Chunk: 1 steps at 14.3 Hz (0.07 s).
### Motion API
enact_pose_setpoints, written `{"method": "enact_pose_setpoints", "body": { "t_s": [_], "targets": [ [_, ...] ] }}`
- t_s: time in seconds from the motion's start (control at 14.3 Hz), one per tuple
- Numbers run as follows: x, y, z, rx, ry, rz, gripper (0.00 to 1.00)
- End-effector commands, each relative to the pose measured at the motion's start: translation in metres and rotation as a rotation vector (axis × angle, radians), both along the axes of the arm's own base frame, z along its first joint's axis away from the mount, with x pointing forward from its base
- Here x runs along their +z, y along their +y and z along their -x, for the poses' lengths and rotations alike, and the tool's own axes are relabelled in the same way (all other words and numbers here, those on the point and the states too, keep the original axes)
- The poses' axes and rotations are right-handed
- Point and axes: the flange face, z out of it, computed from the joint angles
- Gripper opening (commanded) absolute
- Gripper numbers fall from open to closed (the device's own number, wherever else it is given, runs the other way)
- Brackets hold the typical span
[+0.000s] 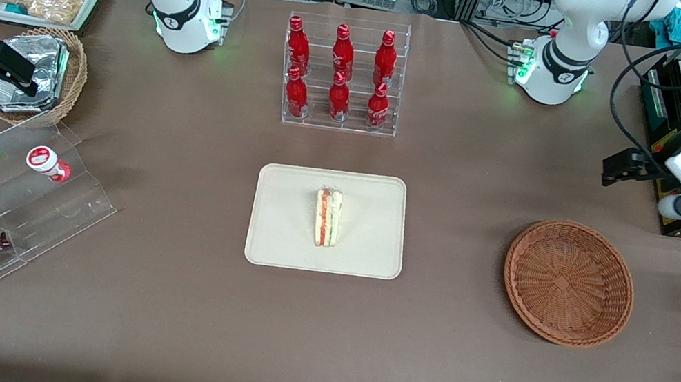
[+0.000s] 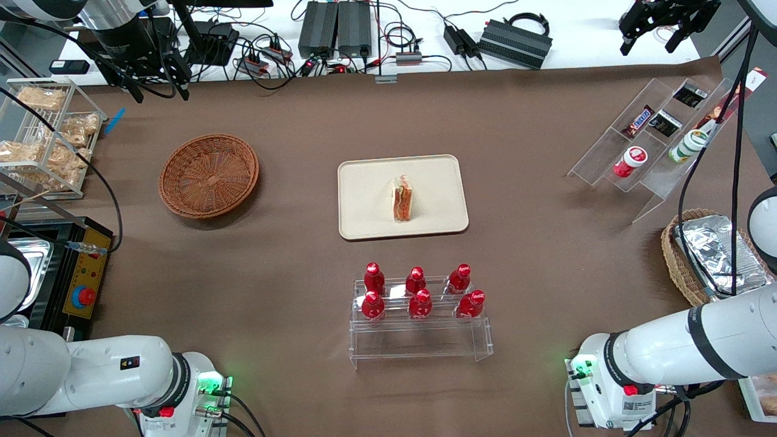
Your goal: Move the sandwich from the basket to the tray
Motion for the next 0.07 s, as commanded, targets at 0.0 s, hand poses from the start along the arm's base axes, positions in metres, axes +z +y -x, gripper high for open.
{"method": "enact_pose_setpoints", "body": {
  "t_s": [0.0],
  "targets": [
    [0.0073,0.0011,0.002,-0.01,-0.002,-0.017,1.0]
  ]
}}
